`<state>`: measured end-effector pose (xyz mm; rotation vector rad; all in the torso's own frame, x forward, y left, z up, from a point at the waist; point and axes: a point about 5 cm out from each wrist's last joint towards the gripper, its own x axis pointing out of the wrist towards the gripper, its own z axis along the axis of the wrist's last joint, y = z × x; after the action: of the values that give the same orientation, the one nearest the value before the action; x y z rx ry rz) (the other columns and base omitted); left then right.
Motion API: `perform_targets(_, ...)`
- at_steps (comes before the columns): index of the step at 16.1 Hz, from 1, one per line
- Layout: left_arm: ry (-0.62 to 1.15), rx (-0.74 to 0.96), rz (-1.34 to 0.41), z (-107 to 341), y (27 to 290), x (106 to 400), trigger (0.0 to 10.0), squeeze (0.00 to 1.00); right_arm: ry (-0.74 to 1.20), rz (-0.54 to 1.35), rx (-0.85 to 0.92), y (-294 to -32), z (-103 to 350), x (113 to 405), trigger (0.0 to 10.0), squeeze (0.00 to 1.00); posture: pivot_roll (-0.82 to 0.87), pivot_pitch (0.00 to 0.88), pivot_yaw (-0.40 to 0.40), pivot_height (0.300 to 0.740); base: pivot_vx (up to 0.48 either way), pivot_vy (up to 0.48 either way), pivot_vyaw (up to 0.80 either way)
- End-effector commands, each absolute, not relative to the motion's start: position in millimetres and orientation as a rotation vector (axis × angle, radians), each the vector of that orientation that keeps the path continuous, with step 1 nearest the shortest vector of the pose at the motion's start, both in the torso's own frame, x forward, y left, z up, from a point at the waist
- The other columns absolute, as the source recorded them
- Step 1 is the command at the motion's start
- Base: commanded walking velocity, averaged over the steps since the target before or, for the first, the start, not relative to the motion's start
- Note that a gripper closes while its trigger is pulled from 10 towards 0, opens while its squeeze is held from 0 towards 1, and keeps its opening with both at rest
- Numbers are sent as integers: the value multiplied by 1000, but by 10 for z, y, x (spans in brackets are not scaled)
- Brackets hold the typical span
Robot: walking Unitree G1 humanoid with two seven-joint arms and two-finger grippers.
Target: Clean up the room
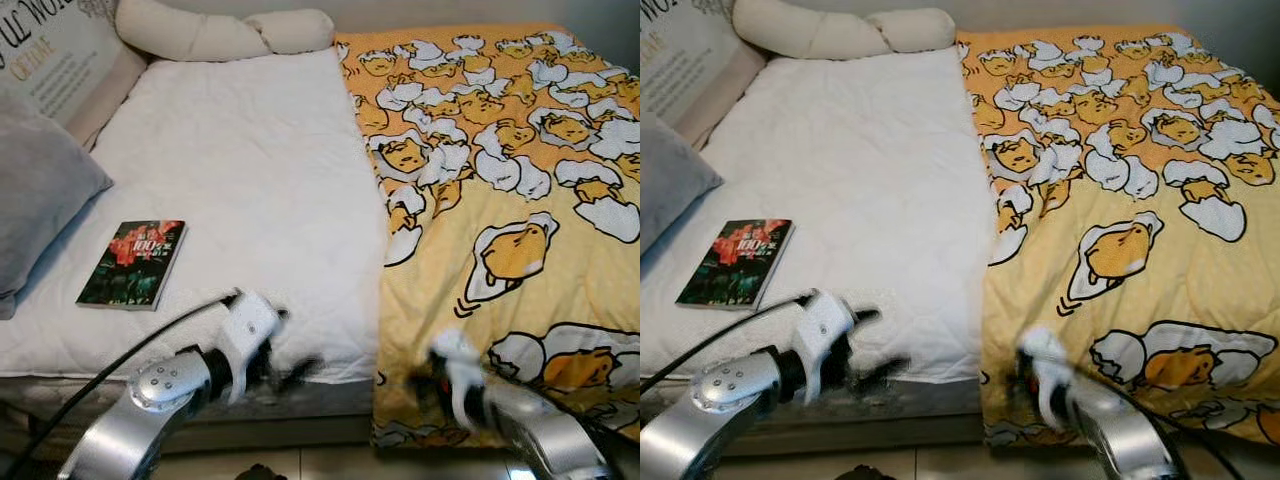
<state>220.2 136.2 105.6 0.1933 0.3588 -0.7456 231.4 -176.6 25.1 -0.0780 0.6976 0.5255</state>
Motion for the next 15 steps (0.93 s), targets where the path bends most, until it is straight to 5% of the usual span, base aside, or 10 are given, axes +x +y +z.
perform_targets(1, 325, 186, -543, 1073, 1521, 2332, 10000, 420, 572, 389, -76, -1860, 412, 2441, 10000, 1000, -25, 0, 55, 740, 0, 0, 0)
perform_targets(4, 216, 153, -356, 1201, 1597, 2442, 10000, 416, 424, 190, -55, -1920, 594, 2533, 10000, 1000, -40, 0, 50, 740, 0, 0, 0)
perform_targets(6, 175, 128, -276, 1257, 1630, 2482, 10000, 345, 330, 72, 21, -1943, 699, 2526, 10000, 1000, -63, 0, 49, 740, 0, 0, -800)
perform_targets(10, 138, 142, -212, 1295, 1693, 2493, 10000, 365, 222, 16, 49, -1853, 856, 2461, 10000, 1000, -67, 0, 25, 740, 0, 0, -800)
perform_targets(12, 139, 119, -194, 1326, 1705, 2474, 10000, 443, 187, 45, 76, -1774, 934, 2470, 10000, 1000, -55, 0, 12, 740, 0, 0, -800)
perform_targets(13, 136, 115, -188, 1337, 1714, 2460, 10000, 773, 186, 65, 60, -1743, 941, 2466, 10000, 1000, -43, 0, -5, 740, 0, 0, -800)
perform_targets(15, 119, 157, -235, 1362, 1699, 2452, 10000, 835, 183, 96, 67, -1676, 974, 2459, 10000, 1000, -21, 0, -23, 740, 0, 0, -800)
